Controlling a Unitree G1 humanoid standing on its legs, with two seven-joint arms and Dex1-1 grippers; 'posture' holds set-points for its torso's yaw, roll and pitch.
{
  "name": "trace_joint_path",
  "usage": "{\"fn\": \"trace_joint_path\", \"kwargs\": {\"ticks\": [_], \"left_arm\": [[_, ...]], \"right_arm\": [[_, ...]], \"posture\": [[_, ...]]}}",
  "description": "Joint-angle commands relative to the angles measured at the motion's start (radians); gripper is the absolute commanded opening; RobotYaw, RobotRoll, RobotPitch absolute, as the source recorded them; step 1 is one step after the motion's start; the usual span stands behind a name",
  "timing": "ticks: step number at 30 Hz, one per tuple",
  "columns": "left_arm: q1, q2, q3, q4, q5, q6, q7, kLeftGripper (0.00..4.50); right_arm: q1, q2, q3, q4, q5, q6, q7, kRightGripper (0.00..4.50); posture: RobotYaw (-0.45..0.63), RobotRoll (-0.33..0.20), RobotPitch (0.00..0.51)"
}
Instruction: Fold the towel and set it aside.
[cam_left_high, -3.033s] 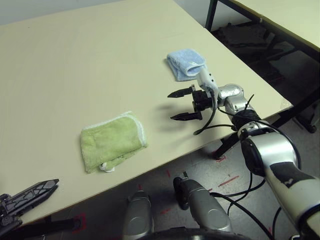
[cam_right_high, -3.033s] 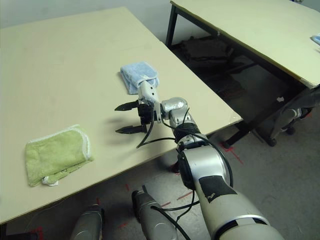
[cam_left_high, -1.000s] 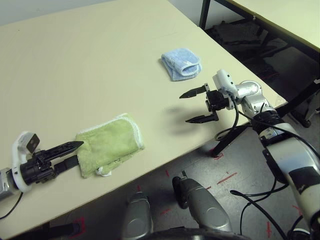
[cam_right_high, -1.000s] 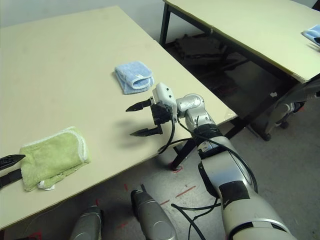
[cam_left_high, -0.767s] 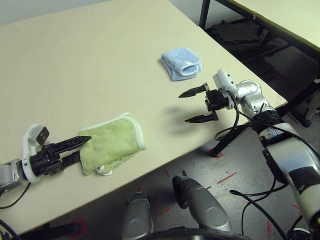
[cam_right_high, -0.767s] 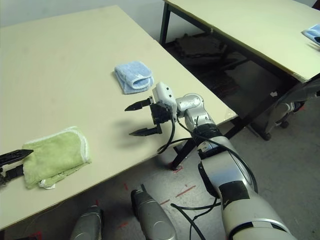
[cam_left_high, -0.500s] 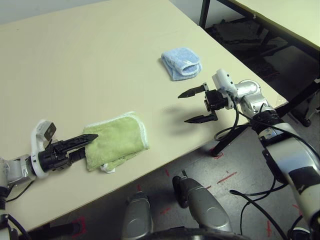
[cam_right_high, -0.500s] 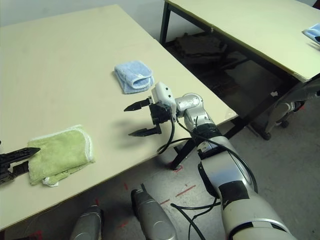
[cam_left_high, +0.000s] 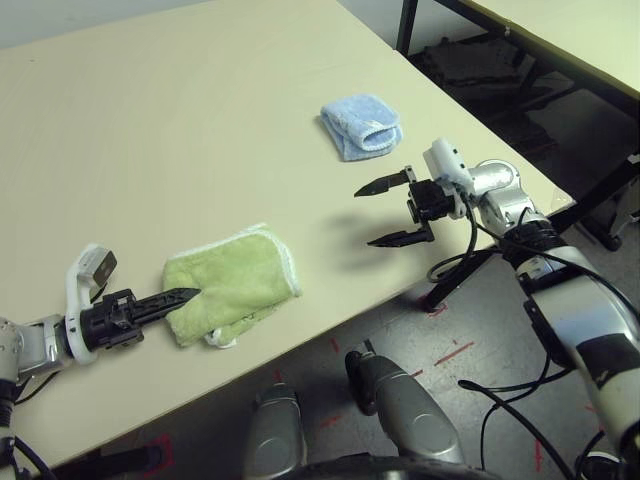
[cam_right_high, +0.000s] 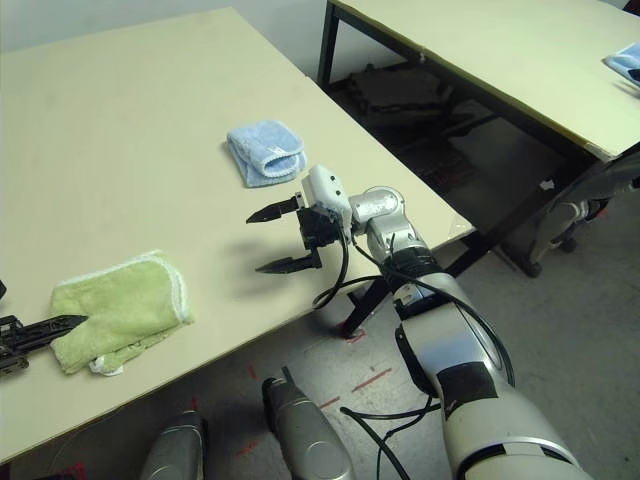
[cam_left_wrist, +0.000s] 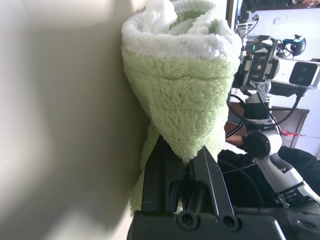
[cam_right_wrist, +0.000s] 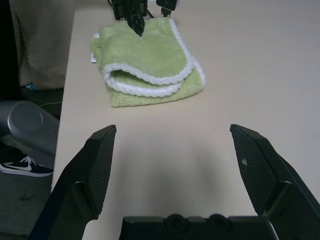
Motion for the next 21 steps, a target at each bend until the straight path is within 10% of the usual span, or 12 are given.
{"fn": "trace_joint_path", "kwargs": {"ticks": [1,21], "left_arm": [[-0.009,-0.008,0.012,0.057,0.015,-0.014,-0.001,0.01],[-0.128,0.093,0.243,0.489,0.08,-0.22,-0.027,0.01]], "right_arm": [[0.012,0.001,0.02,-0.025,0.007,0.002,0.005,4.5],[-0.005,-0.006,0.036,0.008,-0.002,0.006,0.005,4.5]], "posture": [[-0.17,0.0,0.205],[-0.14,0.0,0.199]]}}
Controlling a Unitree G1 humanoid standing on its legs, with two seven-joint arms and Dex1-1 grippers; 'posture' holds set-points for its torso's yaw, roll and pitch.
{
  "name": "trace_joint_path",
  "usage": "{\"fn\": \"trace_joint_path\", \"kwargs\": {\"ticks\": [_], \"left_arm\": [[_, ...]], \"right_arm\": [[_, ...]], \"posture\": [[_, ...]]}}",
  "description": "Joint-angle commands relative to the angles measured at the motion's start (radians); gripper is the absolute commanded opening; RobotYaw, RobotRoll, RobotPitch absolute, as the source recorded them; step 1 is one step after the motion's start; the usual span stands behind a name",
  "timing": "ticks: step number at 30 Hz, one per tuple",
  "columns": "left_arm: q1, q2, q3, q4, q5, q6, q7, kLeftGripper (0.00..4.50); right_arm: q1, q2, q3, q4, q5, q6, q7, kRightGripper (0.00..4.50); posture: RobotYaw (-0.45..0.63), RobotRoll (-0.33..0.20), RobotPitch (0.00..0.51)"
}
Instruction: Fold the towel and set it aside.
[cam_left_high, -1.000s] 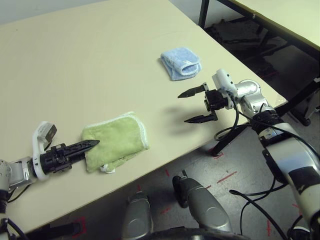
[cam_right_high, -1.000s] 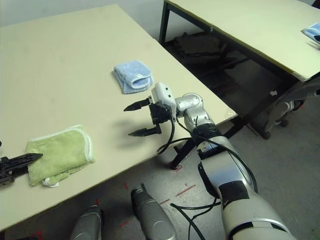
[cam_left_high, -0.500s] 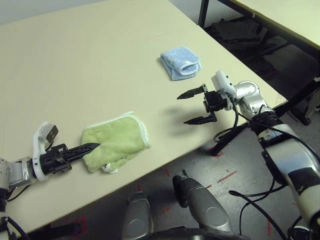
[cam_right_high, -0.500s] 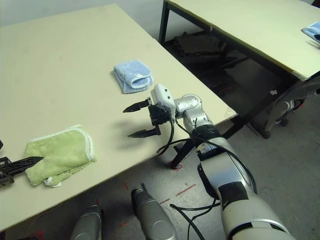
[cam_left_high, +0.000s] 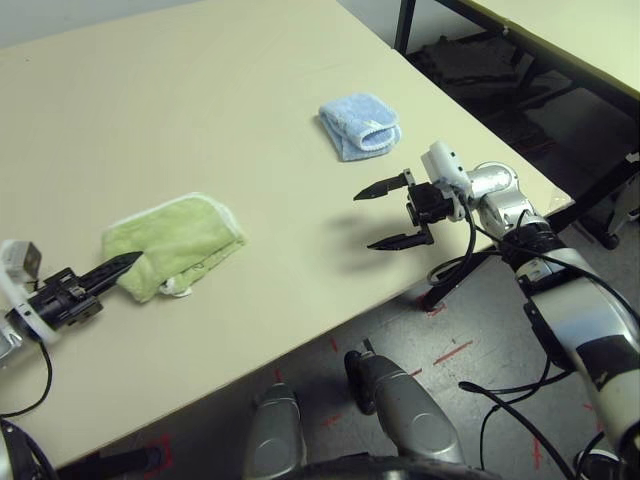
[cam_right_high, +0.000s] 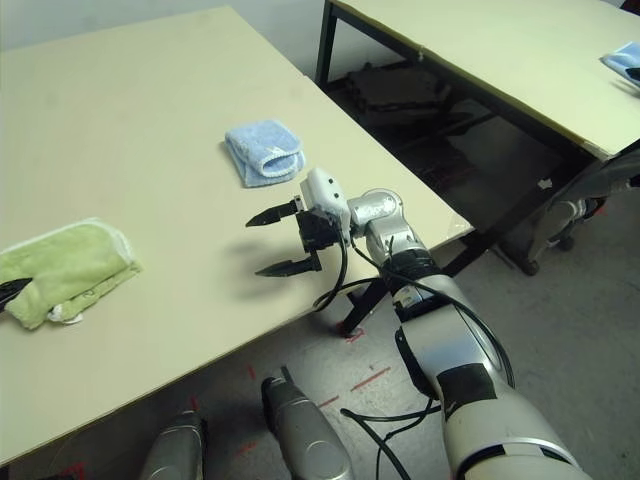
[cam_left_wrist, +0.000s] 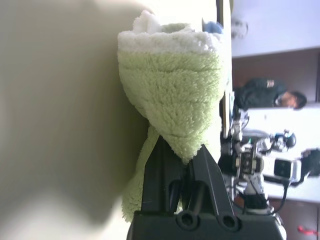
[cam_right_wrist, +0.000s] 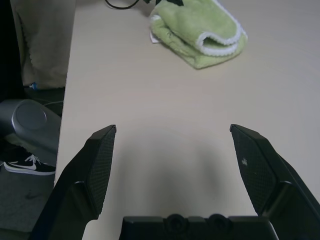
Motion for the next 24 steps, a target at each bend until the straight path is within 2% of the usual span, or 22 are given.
{"fn": "trace_joint_path", "kwargs": {"ticks": [1,6,12,19,24], "left_arm": [[0.021,0.038,0.064,0.013,-0.015,0.022,-0.039,0.01],[0.015,0.069,0.18,0.034,-0.046,0.017,-0.032,0.01],[0.033,0.097,0.272,0.148,-0.006,-0.132,0.05,0.01],[0.059,0.07,0.293,0.249,0.052,-0.311,0.181,0.01],[0.103,0.031,0.345,0.309,0.05,-0.431,0.294,0.01]], "right_arm": [[-0.009,-0.004,0.025,0.007,-0.002,-0.004,0.005,4.5],[-0.011,-0.003,0.029,0.01,-0.001,-0.007,0.005,4.5],[-0.018,0.004,0.038,0.009,0.005,-0.007,0.005,4.5],[-0.029,0.006,0.034,0.006,0.012,-0.006,0.005,4.5],[-0.037,0.006,0.029,0.005,0.015,-0.005,0.005,4.5]], "posture": [[-0.14,0.0,0.199],[-0.13,0.0,0.195],[-0.12,0.0,0.193],[-0.11,0.0,0.194],[-0.11,0.0,0.195]]}}
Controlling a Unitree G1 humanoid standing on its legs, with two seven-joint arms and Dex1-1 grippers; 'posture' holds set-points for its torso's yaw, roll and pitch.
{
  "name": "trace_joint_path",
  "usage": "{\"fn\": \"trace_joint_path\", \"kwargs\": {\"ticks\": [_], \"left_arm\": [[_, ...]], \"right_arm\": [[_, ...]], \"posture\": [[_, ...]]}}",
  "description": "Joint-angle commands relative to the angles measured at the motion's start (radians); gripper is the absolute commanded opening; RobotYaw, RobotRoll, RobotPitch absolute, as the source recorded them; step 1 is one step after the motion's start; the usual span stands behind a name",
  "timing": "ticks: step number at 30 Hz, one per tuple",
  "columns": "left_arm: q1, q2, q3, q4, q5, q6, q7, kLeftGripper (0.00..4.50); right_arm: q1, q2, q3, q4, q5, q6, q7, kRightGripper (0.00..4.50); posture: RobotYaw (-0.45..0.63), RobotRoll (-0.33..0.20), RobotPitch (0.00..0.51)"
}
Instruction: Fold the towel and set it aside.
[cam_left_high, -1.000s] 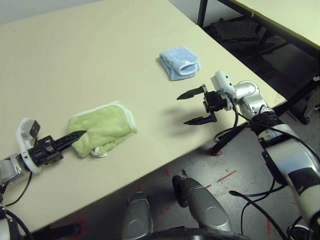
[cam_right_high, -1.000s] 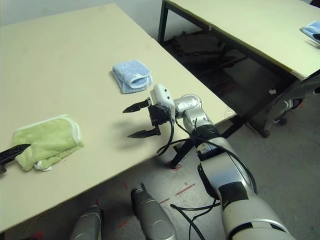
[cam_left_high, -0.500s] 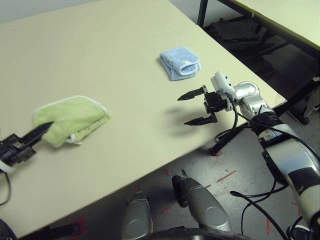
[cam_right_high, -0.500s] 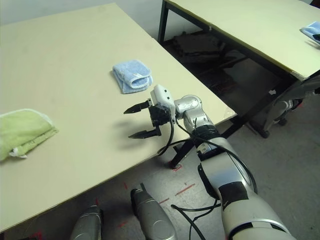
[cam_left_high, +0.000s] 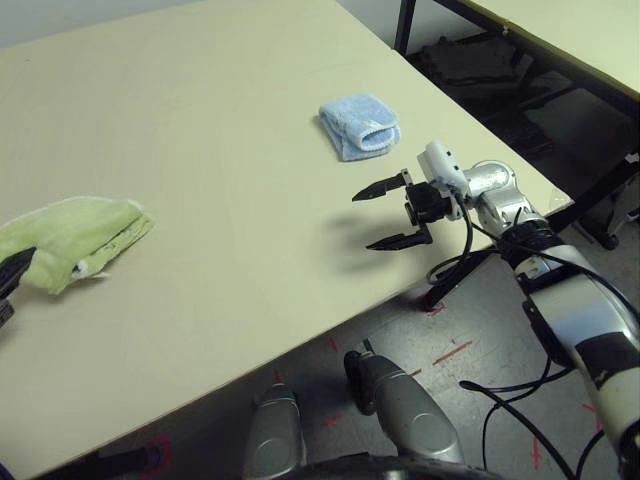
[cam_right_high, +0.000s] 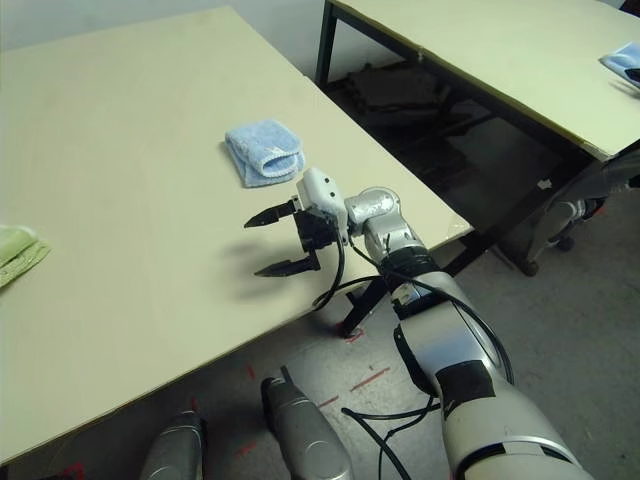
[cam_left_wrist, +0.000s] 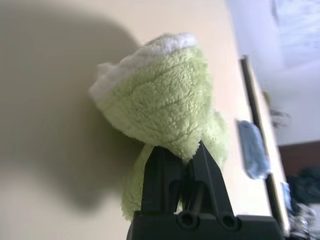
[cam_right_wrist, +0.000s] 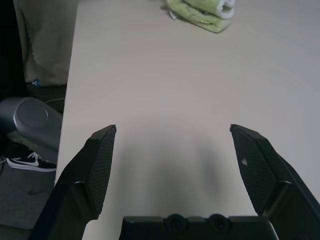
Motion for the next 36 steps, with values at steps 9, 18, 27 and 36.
{"fn": "trace_joint_path", "kwargs": {"ticks": [9,18,27,36], "left_arm": [[0.112,-0.069,0.17,0.015,-0.049,-0.163,0.136,0.01],[0.068,-0.109,0.257,-0.082,-0.113,-0.217,0.24,0.01],[0.055,-0.18,0.265,-0.11,-0.119,-0.306,0.344,0.01],[0.045,-0.211,0.247,-0.078,-0.116,-0.347,0.4,0.01]], "right_arm": [[-0.016,-0.007,0.021,-0.005,0.016,0.075,0.005,4.5],[0.019,-0.025,0.014,-0.062,0.039,0.155,0.005,4.5],[0.047,-0.046,0.008,-0.115,0.046,0.175,0.005,4.5],[0.038,-0.038,0.006,-0.115,0.042,0.178,0.005,4.5]], "posture": [[-0.09,0.0,0.198],[-0.09,0.0,0.202],[-0.1,0.0,0.206],[-0.1,0.0,0.206]]}}
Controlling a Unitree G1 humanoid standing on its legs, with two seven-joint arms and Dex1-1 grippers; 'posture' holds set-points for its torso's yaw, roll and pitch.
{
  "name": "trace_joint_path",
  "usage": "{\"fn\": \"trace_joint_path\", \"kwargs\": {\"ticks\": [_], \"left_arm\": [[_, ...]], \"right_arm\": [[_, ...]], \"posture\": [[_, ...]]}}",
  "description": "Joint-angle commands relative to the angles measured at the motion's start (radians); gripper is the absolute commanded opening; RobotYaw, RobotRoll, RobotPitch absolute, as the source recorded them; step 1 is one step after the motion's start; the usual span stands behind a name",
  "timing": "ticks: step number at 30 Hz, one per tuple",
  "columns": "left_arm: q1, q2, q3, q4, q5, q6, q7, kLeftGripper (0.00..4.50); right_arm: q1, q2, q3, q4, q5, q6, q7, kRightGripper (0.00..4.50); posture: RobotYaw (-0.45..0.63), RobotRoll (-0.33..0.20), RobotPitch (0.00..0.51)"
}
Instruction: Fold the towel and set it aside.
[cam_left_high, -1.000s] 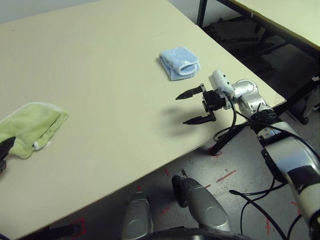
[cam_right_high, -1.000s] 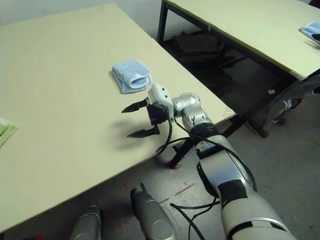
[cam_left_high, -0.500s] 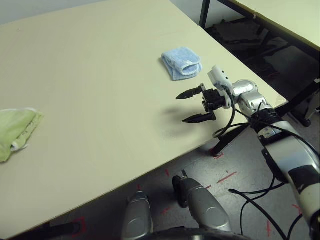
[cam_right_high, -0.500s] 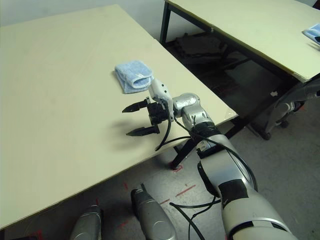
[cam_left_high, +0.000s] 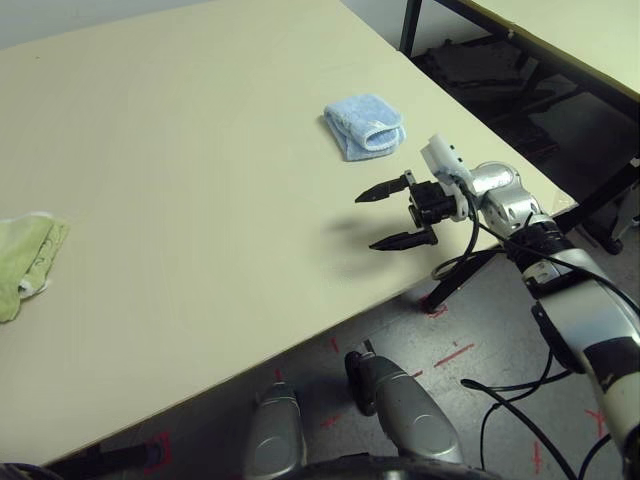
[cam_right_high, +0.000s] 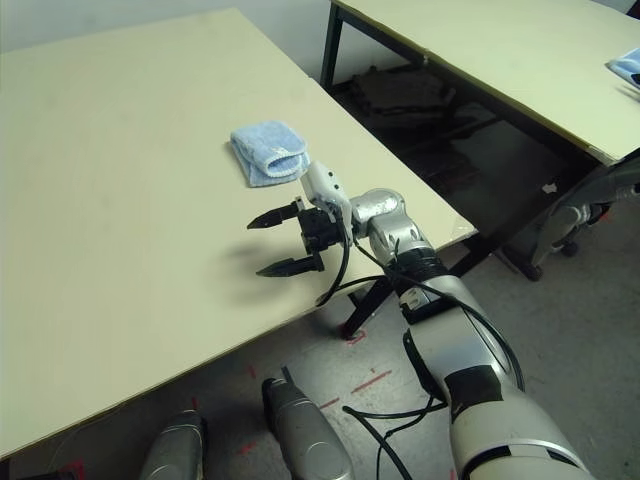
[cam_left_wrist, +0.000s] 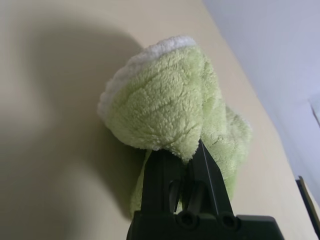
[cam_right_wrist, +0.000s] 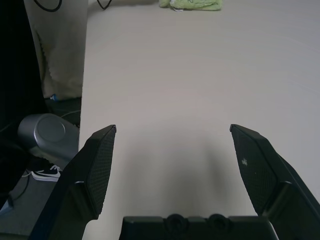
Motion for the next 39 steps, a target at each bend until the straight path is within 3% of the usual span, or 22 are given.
{"fn": "trace_joint_path", "kwargs": {"ticks": [1,17,23,29,39], "left_arm": [[-0.003,-0.016,-0.012,0.035,0.01,-0.004,0.008,0.01],[-0.226,0.033,-0.079,0.109,0.028,0.024,0.063,0.01],[-0.263,0.042,-0.104,0.137,0.043,0.009,0.072,0.01],[-0.259,0.045,-0.102,0.147,0.048,0.01,0.067,0.01],[-0.136,0.04,-0.048,0.13,0.013,0.037,0.052,0.01]], "right_arm": [[0.007,0.006,0.0,-0.007,0.002,0.001,0.005,4.5],[0.036,0.005,0.006,-0.055,0.003,0.002,0.005,4.5],[0.037,0.005,-0.004,-0.06,-0.002,0.006,0.005,4.5],[0.03,0.011,-0.007,-0.051,-0.009,0.0,0.005,4.5],[0.018,0.032,-0.01,-0.025,-0.016,-0.012,0.005,4.5]], "posture": [[-0.1,0.0,0.206],[-0.11,0.0,0.21],[-0.12,0.0,0.209],[-0.11,0.0,0.206],[-0.08,0.0,0.205]]}}
